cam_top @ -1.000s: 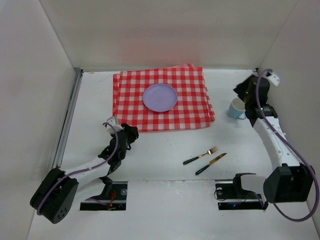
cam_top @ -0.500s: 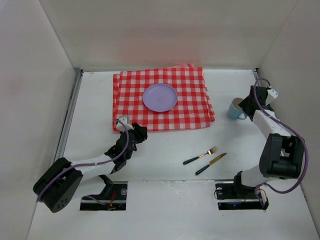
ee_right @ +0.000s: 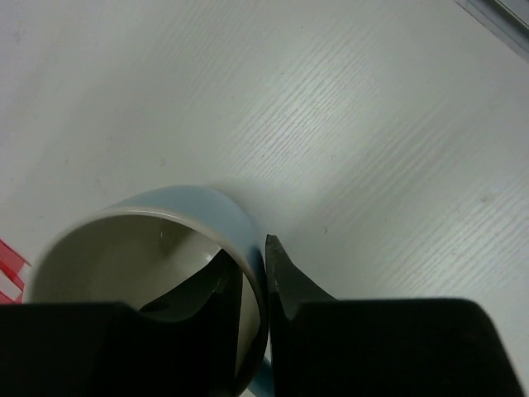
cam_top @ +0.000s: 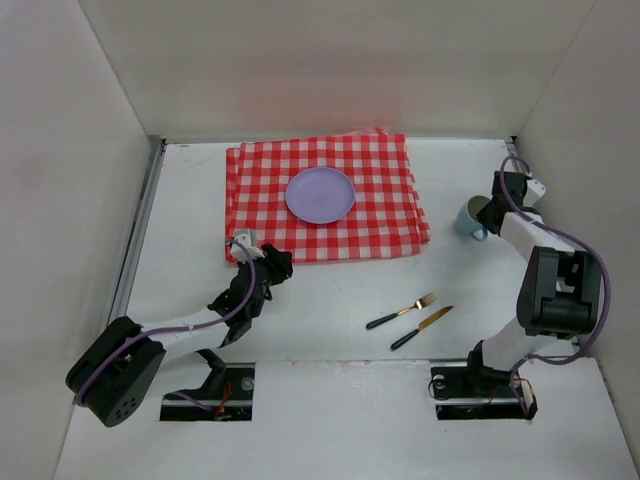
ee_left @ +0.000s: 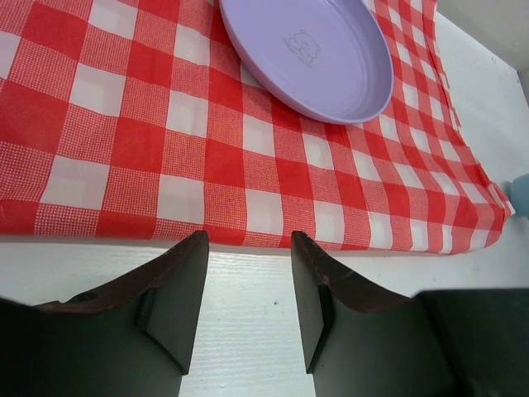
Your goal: Set the dinner table for one person
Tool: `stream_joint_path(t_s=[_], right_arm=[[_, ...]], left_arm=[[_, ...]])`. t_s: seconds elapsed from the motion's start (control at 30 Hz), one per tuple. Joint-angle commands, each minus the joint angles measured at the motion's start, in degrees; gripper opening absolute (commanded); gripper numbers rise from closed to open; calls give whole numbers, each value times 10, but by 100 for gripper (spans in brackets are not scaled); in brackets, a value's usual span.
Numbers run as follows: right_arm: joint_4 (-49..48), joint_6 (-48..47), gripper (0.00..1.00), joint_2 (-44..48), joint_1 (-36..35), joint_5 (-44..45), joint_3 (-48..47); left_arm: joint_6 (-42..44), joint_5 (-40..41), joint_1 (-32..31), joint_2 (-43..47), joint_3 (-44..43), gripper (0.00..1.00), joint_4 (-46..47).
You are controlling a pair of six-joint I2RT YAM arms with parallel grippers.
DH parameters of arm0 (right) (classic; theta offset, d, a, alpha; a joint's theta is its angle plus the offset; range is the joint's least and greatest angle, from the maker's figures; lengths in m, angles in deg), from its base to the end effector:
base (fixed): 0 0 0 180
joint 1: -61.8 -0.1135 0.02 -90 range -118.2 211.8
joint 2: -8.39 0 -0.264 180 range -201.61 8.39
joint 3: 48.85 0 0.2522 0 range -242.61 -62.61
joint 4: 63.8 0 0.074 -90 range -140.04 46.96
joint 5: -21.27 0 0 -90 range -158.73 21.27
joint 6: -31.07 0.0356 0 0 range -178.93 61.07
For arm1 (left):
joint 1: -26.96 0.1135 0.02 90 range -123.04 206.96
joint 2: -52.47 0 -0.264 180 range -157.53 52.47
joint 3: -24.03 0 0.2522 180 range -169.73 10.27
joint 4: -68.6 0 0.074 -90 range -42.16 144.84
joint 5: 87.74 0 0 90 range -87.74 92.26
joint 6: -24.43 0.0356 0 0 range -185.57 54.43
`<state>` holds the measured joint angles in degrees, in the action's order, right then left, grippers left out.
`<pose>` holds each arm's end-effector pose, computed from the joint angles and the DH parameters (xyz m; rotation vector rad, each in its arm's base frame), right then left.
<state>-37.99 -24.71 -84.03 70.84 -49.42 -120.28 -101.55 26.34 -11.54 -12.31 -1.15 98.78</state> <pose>0.3342 -0.0651 0.2085 1.0055 2.1096 -0.1859 0.1710 -0.1174 0.1741 -0.2746 1.7360 -0.5936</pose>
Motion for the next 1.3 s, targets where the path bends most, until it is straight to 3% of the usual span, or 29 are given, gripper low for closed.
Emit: stream_joint_path(t_s=[0.0,0.13,0.23,0.5,0.87,1.17,1.27], right_arm=[[-20,-4,15,64,-4,14,-27],[22,-9,15,87,-34,8,-95],[47,-20,16,51,-84,-9,-173],[127,-56,16,-193,-183,-23,-477],[343,-68,16,-491,-222,-20,-914],[426,-64,18,-583,-224,-22,-1041],[427,-63,31,-590,-224,-23,-1046]], left_arm=[[-2,4,4,14,-5,43,33],[-4,4,7,7,-6,43,33],[-5,4,6,8,-6,43,33],[-3,4,15,12,-4,43,31],[-7,-9,16,-2,-8,43,33],[-11,-10,18,-6,-9,44,33],[-11,-11,20,-7,-9,44,33]])
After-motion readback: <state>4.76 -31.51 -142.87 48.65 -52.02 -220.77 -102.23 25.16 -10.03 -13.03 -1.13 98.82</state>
